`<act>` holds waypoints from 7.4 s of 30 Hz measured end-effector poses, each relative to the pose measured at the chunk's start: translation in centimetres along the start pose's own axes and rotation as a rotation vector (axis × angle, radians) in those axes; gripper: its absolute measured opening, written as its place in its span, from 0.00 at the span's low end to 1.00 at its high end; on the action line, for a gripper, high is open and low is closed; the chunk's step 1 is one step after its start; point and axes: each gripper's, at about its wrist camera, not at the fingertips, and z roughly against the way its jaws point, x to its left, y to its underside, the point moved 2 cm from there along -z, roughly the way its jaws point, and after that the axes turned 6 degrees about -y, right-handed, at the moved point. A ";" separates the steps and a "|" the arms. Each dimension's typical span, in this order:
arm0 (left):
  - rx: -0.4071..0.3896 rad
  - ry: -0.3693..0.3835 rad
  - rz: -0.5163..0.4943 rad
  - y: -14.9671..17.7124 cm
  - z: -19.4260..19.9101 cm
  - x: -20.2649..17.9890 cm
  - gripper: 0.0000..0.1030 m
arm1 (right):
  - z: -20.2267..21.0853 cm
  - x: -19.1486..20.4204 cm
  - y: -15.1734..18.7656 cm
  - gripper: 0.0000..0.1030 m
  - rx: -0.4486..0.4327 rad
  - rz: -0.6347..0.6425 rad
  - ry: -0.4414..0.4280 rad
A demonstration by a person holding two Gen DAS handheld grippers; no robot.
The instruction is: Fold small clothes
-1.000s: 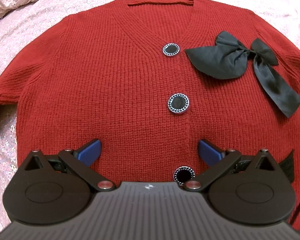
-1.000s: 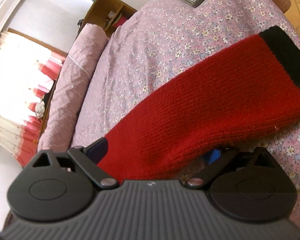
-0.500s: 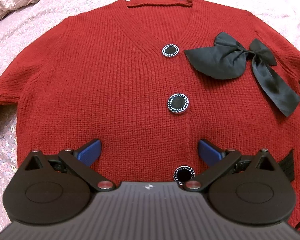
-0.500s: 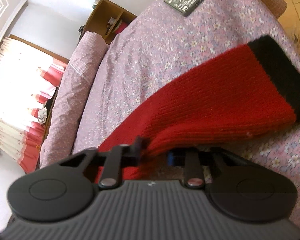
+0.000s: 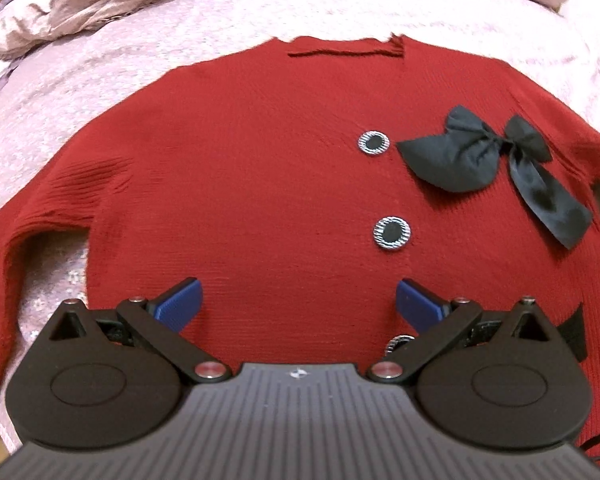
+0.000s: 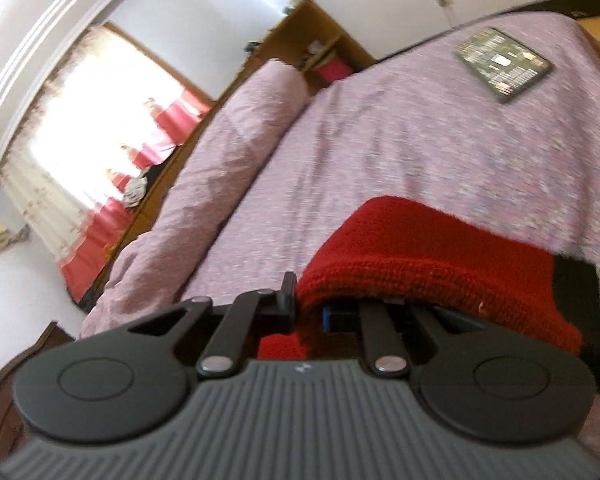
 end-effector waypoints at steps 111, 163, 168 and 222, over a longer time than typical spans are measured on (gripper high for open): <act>-0.242 -0.009 -0.531 -2.6 -0.6 -15.6 1.00 | -3.9 4.5 6.7 0.57 0.578 0.584 0.073; -0.295 0.017 0.105 -3.8 1.3 1.6 0.36 | -4.7 4.0 8.2 0.71 0.593 0.604 0.064; -0.258 -0.023 0.093 -2.9 0.0 3.2 0.53 | -4.8 4.3 8.1 0.71 0.610 0.610 0.085; -0.237 0.038 0.103 -8.6 -5.5 8.1 0.79 | -13.3 13.2 8.0 0.70 0.612 0.732 -0.087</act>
